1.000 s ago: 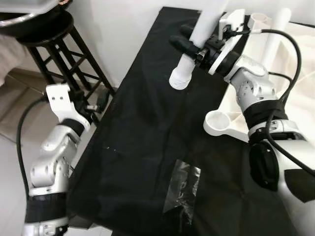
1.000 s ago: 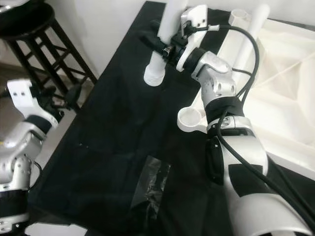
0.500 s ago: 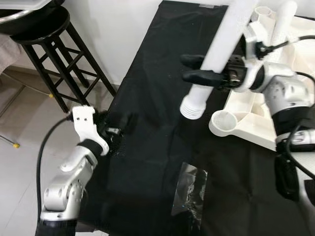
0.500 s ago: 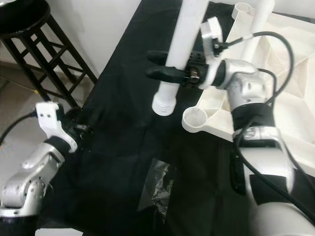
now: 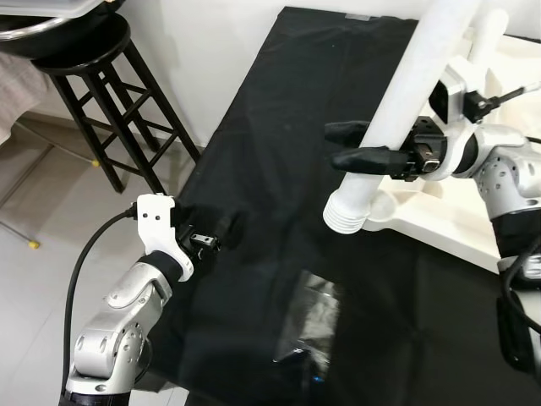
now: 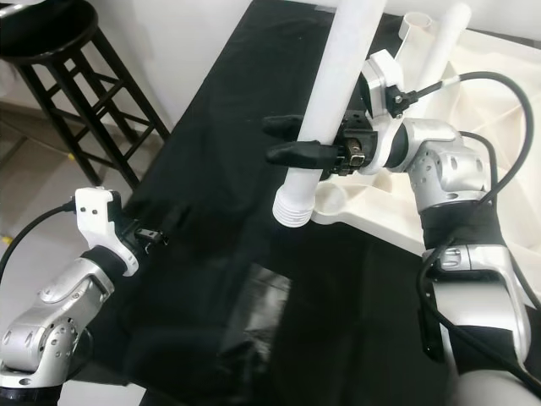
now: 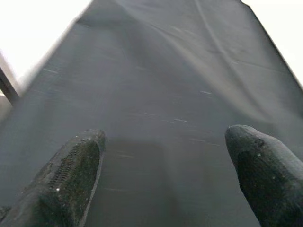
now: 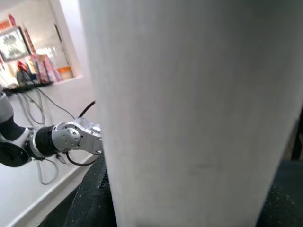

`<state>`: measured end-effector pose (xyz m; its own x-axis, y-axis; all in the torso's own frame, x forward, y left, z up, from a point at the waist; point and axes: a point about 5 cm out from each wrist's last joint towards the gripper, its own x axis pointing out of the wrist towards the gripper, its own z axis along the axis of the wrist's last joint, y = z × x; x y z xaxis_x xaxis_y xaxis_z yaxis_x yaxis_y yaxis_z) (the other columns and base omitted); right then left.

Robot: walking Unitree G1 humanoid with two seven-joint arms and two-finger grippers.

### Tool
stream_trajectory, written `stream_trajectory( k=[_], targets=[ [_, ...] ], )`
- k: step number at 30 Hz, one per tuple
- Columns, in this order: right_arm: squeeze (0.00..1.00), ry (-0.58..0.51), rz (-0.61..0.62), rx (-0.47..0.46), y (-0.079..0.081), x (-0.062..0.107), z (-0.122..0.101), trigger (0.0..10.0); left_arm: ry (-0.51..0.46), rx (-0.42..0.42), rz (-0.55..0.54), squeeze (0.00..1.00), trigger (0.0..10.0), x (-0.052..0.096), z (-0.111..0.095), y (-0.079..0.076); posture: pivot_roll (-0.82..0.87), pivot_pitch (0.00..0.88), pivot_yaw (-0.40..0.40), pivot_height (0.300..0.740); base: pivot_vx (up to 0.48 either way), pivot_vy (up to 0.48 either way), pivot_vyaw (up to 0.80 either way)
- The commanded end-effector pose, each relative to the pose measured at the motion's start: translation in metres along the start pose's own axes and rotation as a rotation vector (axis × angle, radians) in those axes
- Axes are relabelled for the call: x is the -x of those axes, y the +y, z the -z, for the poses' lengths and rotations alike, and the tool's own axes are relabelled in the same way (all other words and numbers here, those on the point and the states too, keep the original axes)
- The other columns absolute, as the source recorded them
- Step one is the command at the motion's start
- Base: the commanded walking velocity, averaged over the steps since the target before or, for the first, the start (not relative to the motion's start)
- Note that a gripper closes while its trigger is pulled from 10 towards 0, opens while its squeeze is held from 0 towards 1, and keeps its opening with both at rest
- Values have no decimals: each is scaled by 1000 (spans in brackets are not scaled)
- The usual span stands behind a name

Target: Building children table

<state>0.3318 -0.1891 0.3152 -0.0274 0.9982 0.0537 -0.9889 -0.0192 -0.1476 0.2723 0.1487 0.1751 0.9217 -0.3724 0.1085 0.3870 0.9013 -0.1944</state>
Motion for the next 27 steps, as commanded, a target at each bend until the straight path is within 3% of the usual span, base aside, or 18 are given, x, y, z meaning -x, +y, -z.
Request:
stream_trajectory(
  k=[1,9,16,18,23,27],
  targets=[
    [0,-14,-13,29,4,4,-11,10000,21,14,-3,0,10000,2,5,-3,83,342,72,740,0,0,0],
    [0,34,69,129,-3,0,-11,10000,18,21,-18,0,10000,2,6,-2,75,342,66,740,0,0,0],
    [0,22,76,125,-3,-14,-2,10000,20,20,-24,0,10000,1,6,-2,75,343,63,740,0,0,0],
    [0,10,67,122,-2,-17,-1,10000,21,19,-31,0,10000,1,7,-2,77,343,62,740,0,0,0],
    [0,-135,98,148,-11,-33,-16,10000,37,19,-86,0,10000,0,9,4,79,342,54,740,0,0,0],
    [0,-159,111,154,-14,-36,-19,10000,40,20,-83,0,10000,0,9,3,80,342,46,740,0,309,0]
  ],
)
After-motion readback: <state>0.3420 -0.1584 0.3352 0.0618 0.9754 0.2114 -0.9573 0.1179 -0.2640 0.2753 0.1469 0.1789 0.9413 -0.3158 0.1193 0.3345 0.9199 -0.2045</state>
